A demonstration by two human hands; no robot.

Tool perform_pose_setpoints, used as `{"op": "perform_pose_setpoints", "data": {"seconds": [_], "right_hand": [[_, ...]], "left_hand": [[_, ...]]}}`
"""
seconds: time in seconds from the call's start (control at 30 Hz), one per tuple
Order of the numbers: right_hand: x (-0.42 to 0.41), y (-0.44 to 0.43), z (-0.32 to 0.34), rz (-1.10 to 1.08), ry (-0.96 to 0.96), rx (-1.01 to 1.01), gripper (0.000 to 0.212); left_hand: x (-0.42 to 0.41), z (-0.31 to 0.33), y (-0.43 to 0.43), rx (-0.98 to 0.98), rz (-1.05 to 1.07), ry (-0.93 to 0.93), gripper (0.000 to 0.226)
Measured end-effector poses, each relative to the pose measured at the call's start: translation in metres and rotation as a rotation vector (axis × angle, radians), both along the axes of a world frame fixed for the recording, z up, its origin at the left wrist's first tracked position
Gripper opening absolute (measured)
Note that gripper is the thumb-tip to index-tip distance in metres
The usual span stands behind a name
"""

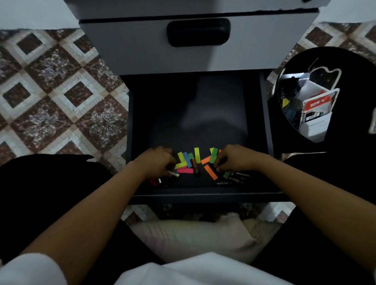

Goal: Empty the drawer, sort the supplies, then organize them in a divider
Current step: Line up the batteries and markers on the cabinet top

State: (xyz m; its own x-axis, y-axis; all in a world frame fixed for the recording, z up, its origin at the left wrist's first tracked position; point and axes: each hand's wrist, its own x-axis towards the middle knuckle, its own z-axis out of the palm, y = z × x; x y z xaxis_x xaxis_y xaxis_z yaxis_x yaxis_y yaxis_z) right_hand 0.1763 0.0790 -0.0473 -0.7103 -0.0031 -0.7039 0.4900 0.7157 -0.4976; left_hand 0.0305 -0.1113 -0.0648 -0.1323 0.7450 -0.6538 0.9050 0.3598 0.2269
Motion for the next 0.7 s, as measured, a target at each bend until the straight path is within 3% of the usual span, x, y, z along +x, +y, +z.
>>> {"op": "perform_pose_setpoints", "data": {"seconds": [0.23, 0.37, 0.5, 0.7], "right_hand": [[-0.021, -0.043, 0.003, -0.048, 0.062, -0.13, 0.022], [-0.042, -0.081, -0.008, -0.065, 0.091, -0.092, 0.023], [-0.058, -0.111, -0.024, -0.134, 0.096, 0.013, 0.031], [-0.073, -0.132, -0.028, -0.209, 0.097, 0.127, 0.033]], "left_hand": [[-0.025, 0.03, 0.002, 0.314, 0.574, -0.251, 0.029], [-0.035, 0.036, -0.001, 0.422, 0.794, -0.341, 0.027], [-0.04, 0.041, -0.004, 0.463, 0.94, -0.421, 0.021], [-0.044, 0.044, -0.009, 0.425, 0.952, -0.379, 0.021]]}}
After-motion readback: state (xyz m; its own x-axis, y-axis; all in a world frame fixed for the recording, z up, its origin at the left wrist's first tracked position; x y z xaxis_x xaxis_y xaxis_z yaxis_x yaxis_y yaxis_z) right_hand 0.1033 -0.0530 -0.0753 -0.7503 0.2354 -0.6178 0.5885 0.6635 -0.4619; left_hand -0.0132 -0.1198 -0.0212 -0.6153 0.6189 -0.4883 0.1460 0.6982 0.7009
